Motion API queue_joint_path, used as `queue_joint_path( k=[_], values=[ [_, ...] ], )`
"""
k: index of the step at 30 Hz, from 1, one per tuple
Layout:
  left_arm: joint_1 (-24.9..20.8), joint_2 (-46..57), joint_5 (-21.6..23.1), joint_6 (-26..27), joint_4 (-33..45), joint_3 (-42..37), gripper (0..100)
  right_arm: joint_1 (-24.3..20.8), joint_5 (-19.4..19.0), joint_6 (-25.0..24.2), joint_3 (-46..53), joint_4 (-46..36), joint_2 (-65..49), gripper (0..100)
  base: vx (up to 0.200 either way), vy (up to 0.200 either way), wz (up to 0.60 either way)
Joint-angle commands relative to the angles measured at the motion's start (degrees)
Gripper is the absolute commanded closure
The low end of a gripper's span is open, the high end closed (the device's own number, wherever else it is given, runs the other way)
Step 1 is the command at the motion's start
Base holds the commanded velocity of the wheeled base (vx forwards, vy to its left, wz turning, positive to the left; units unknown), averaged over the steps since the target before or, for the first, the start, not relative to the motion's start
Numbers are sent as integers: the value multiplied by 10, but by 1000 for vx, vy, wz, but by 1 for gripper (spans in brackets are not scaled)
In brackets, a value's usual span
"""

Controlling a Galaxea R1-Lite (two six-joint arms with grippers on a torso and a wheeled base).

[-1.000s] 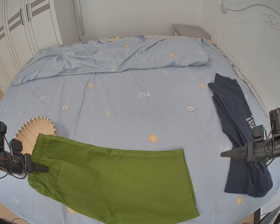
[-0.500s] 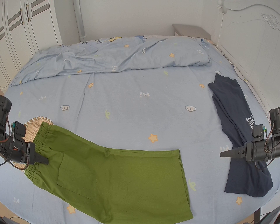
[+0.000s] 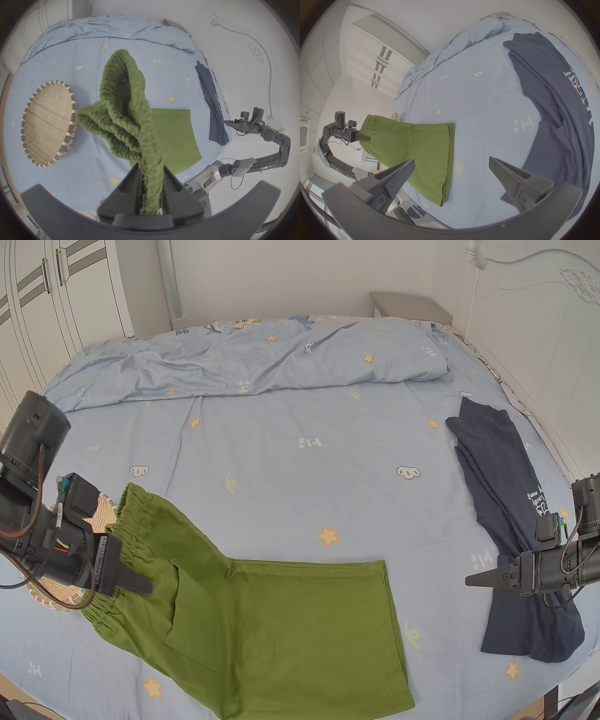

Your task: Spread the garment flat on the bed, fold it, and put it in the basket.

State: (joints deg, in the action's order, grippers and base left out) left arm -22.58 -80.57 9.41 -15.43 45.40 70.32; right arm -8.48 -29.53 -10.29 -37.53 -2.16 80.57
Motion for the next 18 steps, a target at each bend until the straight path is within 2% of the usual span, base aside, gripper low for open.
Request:
queue_joint_path(
  k=[1, 10, 18],
  values=[
    [-109, -68, -46, -58, -1, 32, 100, -6, 10, -2, 4, 1, 4, 0, 0, 0, 0],
    [-207, -129, -50, -85, -45, 54, 100, 0, 10, -3, 4, 1, 4, 0, 0, 0, 0],
    [-267, -183, -71, -85, -74, 83, 100, 0, 10, -3, 4, 2, 13, 0, 0, 0, 0]
  ],
)
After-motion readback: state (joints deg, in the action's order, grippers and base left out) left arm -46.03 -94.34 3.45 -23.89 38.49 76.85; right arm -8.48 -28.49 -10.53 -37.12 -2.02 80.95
